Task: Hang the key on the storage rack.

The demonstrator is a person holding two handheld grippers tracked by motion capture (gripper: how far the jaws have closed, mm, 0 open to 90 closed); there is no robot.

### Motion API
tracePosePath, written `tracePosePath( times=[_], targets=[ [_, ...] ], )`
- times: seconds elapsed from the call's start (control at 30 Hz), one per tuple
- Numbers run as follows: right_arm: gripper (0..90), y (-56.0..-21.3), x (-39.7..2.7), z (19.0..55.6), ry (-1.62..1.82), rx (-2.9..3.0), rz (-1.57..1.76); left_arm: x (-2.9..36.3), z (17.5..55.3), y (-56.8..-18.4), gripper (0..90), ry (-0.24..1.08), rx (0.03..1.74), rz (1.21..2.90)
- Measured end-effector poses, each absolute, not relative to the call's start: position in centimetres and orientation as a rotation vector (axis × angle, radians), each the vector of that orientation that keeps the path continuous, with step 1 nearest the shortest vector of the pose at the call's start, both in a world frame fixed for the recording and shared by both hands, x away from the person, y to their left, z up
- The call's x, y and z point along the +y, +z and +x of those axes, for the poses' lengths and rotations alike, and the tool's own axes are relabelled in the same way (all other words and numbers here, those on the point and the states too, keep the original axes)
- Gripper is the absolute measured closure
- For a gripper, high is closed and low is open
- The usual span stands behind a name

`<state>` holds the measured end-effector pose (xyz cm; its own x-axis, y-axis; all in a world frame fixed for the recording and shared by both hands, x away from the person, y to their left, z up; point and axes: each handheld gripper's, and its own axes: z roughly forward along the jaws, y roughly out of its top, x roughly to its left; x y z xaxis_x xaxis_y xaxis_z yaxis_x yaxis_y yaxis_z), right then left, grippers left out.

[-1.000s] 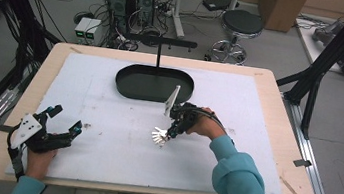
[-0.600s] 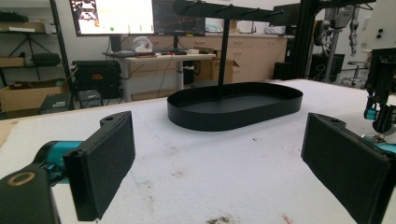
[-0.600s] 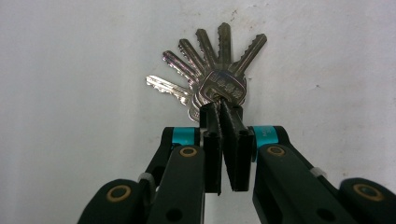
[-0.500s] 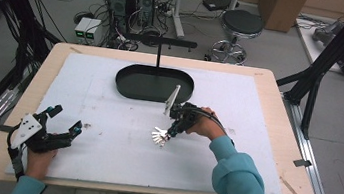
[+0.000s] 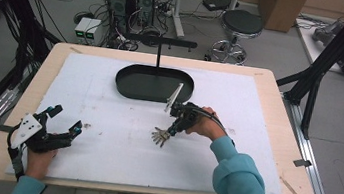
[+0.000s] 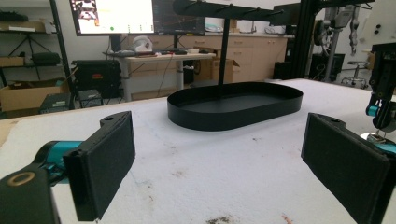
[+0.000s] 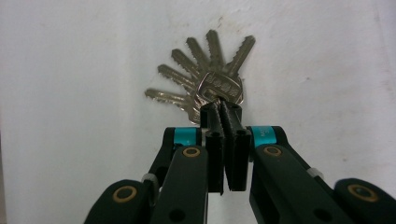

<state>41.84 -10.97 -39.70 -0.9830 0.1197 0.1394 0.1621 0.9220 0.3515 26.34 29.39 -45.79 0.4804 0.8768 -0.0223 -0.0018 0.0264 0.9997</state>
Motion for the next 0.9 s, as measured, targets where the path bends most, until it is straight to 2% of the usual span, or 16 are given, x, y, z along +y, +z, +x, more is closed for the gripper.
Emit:
tracePosePath(
  times=[0.23,0.43,0.9],
  targets=[
    [89.0,-37.7,-11.8,41.7,-0.685,-2.986,-0.298,29.4,26.3,-45.8,10.3,0.816,0.842,1.380],
    [89.0,-34.0,-13.9,41.6,-0.952,-3.017,-0.426,29.4,26.4,-45.8,10.3,0.817,0.844,1.379],
    [88.9,-27.3,-17.7,42.5,-1.337,-2.904,-0.652,29.4,26.3,-45.8,10.3,0.819,0.841,1.381]
  ],
)
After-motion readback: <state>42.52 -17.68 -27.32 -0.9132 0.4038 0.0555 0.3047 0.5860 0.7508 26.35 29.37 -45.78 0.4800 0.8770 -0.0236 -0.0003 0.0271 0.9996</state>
